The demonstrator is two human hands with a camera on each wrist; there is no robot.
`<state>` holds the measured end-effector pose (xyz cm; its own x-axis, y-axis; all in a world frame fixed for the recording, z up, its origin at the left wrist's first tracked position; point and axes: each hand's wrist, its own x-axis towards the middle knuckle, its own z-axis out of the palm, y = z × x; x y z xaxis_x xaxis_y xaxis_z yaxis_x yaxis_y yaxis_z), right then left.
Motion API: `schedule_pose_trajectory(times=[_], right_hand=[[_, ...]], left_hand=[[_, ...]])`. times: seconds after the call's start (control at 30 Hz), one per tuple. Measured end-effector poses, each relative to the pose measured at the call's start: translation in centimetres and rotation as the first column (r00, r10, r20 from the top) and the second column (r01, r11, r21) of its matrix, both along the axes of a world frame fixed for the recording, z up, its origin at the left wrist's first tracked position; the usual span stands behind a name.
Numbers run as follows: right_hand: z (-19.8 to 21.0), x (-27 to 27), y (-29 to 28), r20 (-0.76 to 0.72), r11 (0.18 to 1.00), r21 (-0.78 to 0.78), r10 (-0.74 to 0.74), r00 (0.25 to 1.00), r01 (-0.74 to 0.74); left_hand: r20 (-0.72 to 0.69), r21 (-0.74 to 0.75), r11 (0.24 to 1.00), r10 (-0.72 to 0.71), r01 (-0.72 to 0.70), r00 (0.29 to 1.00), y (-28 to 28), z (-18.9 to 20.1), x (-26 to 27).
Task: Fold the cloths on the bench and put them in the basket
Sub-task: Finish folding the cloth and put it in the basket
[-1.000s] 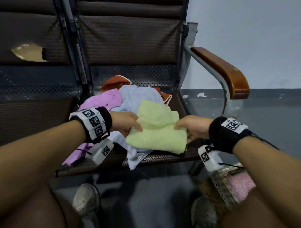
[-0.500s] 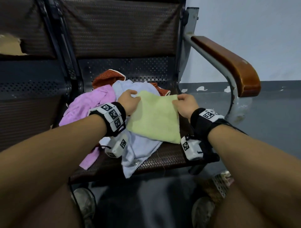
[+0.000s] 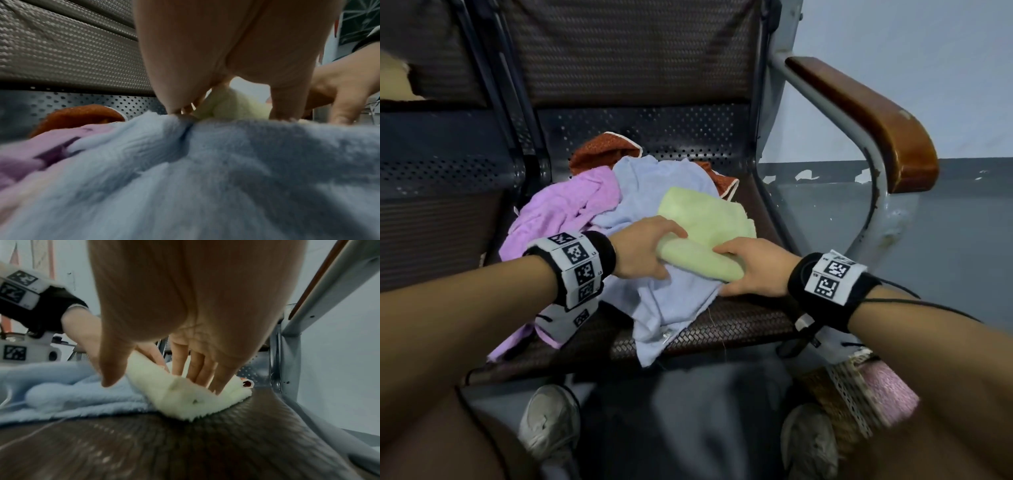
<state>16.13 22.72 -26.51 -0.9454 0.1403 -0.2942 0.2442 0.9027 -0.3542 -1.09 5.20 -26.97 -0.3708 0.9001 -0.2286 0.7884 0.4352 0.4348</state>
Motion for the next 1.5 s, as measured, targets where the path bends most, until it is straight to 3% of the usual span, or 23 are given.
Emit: schedule_pose_trajectory(times=[0.1,0.27,0.33,0.43,0.5,0.6,0.7,0.8,0.87,0.97,1.1,1.2,1.27,1.37,1.43,1.5], right_hand=[[0.2,0.1,-0.2,-0.036,0.998,0.059,-0.015,0.999,0.017],[1.6,0.3,0.4,-0.101,0.992,-0.022,-0.126,0.987,0.124],[2.2,0.4,0.6,-0.107,0.968,-0.151,-0.215,0.971,0.198],[2.9,0.5,0.5,-0.082,0.844,-0.439,-0.378,0.922,0.307],[2.8,0.7,0.2,-0.011,0.819,-0.491,-0.346,0.938,0.297],[1.7,0.5,0.4,0.027,0.890,-0.370,-0.275,0.961,0.265],[0.5,0.3,1.1,-0.008,0.873,-0.344,-0.372,0.928,0.347],[-0.3,0.1,1.4,0.028,0.864,-0.298,-0.417,0.908,0.406],[-0.6,-0.2,1.4,0.050,0.863,-0.264,-0.433,0.900,0.430],[-0.5,-0.7,1.2,0.059,0.866,-0.241,-0.437,0.897,0.438],[-0.2,-0.5,1.2,0.076,0.876,-0.232,-0.418,0.905,0.424],[0.7,-0.2,1.7,0.069,0.869,-0.231,-0.434,0.898,0.438],[2.0,0.2,2.0,-0.030,0.804,-0.368,-0.512,0.858,0.467],[4.2,1.5,2.2,-0.089,0.614,-0.677,-0.616,0.783,0.406],[5.5,2.7,2.2,-0.079,0.518,-0.770,-0.657,0.750,0.373],[6.3,4.4,2.2,-0.090,0.493,-0.783,-0.693,0.715,0.380]], left_hand=[[0.024,0.077,0.992,0.102,-0.103,0.994,-0.3,0.1,-0.3],[0.081,0.230,0.952,0.190,-0.204,0.978,-0.3,1.3,-0.2],[0.176,0.286,0.923,0.211,-0.255,0.961,-0.1,1.7,0.0],[0.242,0.329,0.888,0.249,-0.320,0.938,0.3,1.9,0.5],[0.238,0.335,0.872,0.290,-0.358,0.927,0.8,1.9,0.7],[0.209,0.315,0.846,0.379,-0.430,0.901,1.5,1.3,0.5],[0.154,0.286,0.787,0.526,-0.547,0.837,2.1,1.1,0.2],[0.097,0.045,0.799,0.593,-0.599,0.799,2.2,0.9,-0.1],[0.199,-0.119,0.793,0.608,-0.597,0.769,2.4,0.6,0.2],[0.356,-0.166,0.794,0.601,-0.585,0.716,2.8,0.4,0.5],[0.590,-0.034,0.723,0.572,-0.690,0.570,4.1,0.6,1.1],[0.645,0.128,0.706,0.474,-0.697,0.599,5.2,1.8,2.4],[0.706,0.207,0.698,0.378,-0.685,0.599,6.0,3.1,3.4],[0.807,0.257,0.728,0.200,-0.636,0.556,7.1,4.8,5.0],[0.858,0.277,0.745,0.092,-0.606,0.505,7.7,5.6,6.1],[0.889,0.292,0.744,0.021,-0.601,0.458,8.5,6.1,7.4]])
